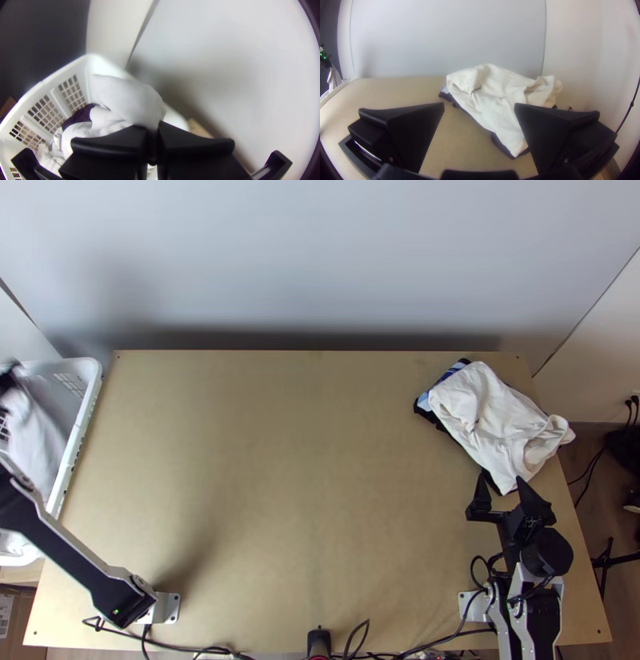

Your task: Fold the t-shirt

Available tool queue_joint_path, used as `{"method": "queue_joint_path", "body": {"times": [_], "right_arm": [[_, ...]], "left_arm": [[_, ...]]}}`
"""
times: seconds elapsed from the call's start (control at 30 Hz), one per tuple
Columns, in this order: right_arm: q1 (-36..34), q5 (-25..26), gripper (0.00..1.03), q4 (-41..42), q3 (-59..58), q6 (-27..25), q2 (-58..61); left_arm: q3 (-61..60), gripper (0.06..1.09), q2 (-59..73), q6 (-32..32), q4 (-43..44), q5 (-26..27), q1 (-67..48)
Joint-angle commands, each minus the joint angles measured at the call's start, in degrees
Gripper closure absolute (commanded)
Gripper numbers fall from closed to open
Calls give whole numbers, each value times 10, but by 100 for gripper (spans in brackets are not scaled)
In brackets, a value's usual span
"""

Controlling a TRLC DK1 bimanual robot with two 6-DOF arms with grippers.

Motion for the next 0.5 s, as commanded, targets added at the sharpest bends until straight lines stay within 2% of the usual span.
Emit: {"method": "queue_joint_path", "body": {"times": [0.0, 0.1, 0.2, 0.27, 0.47], "right_arm": [[-1, 1, 5, 0, 0, 0, 0], [-3, 1, 5, 0, 0, 0, 0], [-4, 1, 5, 0, 0, 0, -1], [-3, 1, 5, 1, 0, 1, -1], [-4, 1, 5, 2, 1, 2, -1]], "left_arm": [[0, 105, -256, -67, -10, 169, -7], [-30, 105, -330, -90, -11, 243, -21], [-101, 105, -410, -89, -11, 262, -61], [-173, 105, -473, -76, -8, 292, -92], [-458, 105, -677, -63, 73, 293, -264]]}}
